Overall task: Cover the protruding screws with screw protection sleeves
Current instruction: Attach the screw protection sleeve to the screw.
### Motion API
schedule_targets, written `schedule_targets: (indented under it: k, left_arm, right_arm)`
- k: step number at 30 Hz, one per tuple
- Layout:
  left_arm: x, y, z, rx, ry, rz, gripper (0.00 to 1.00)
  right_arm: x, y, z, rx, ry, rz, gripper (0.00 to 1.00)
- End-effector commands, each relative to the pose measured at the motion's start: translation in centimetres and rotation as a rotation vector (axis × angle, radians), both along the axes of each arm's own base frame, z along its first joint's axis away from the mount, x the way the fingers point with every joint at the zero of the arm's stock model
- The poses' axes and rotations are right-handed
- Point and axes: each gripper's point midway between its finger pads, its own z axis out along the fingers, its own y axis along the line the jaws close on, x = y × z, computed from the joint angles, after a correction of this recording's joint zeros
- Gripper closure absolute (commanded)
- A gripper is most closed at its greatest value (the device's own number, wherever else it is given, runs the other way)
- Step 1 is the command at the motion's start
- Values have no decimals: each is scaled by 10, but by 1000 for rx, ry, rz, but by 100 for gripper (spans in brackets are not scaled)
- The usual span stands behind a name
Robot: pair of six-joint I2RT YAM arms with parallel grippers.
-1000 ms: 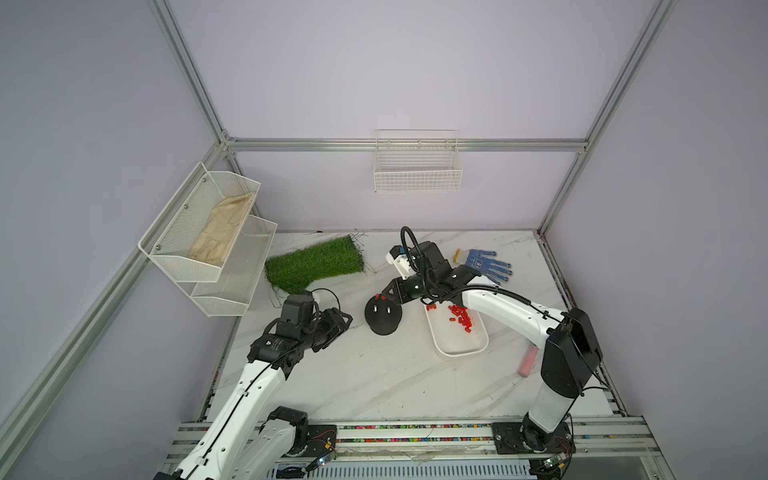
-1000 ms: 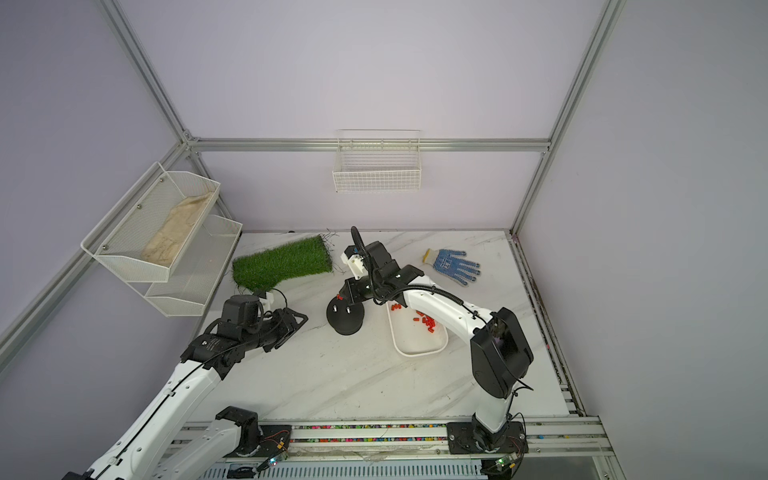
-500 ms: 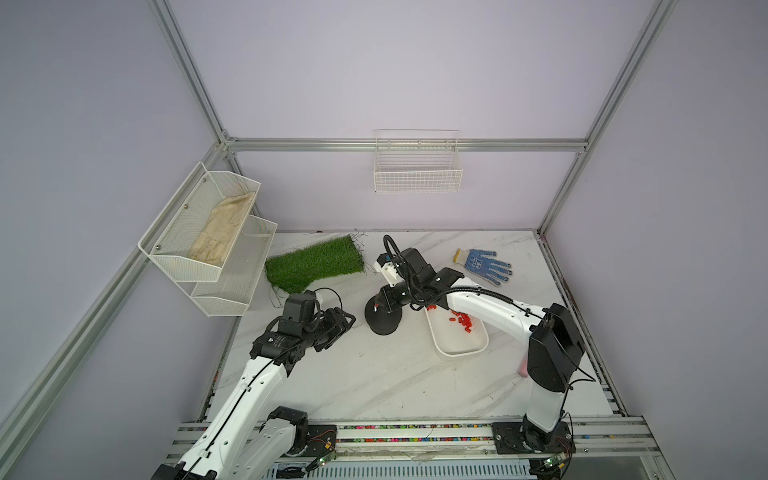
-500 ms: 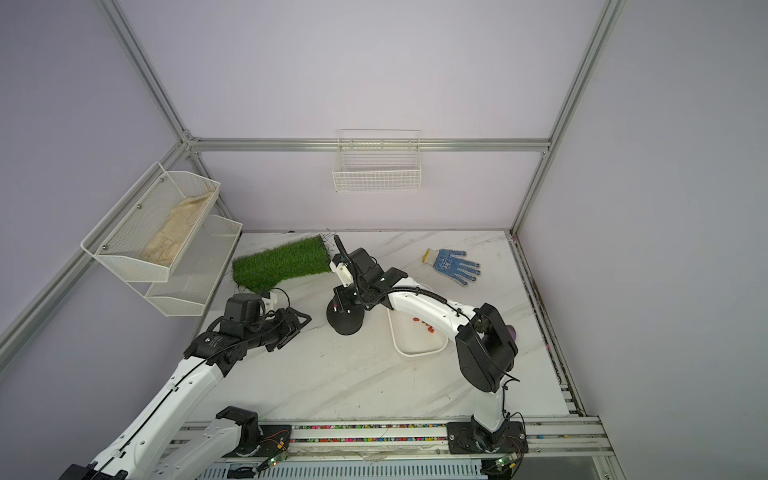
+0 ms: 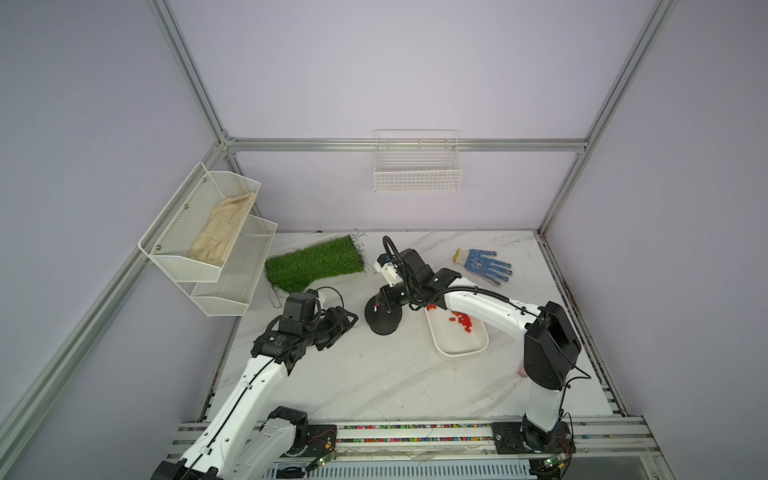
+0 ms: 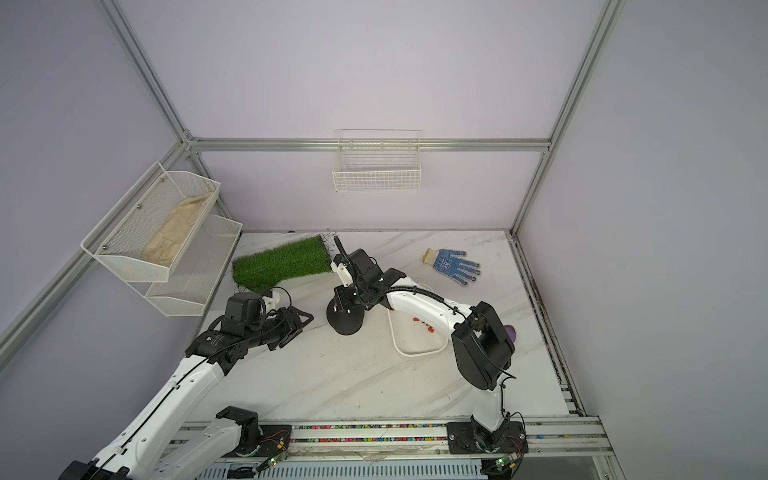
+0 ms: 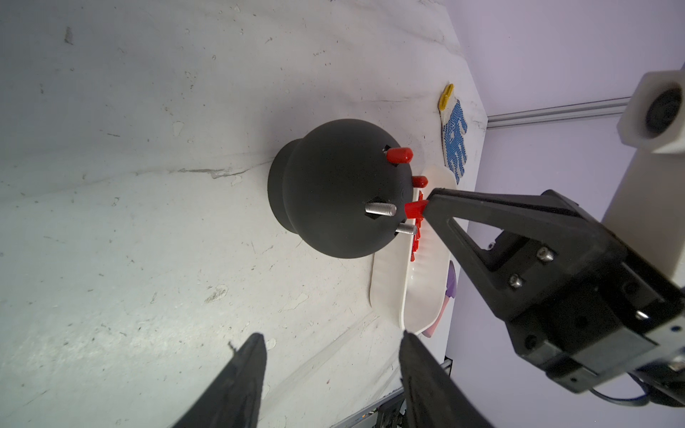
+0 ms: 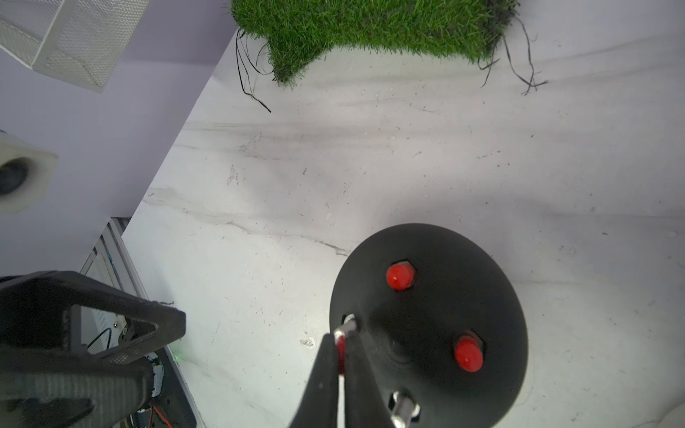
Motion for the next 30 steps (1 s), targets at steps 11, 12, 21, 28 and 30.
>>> schedule_targets:
  k: [11, 12, 21, 28, 30]
  left_arm:
    - [2, -2, -5, -23, -13, -3, 41]
    - [2, -2, -5, -23, -13, -2, 41]
    - [2, -2, -4, -25, -13, -1, 41]
    - [0, -1, -5, -26, -11, 1, 41]
    - [0, -1, -5, -26, -13, 2, 41]
  right_arm:
    - [2, 6, -4, 16, -12, -4, 91]
    - [2, 6, -5, 15, -11, -4, 91]
    - [-1, 4, -8, 10, -5, -6, 91]
    - [-1, 4, -11, 13, -3, -7, 91]
    - [-1, 4, -11, 13, -6, -9, 91]
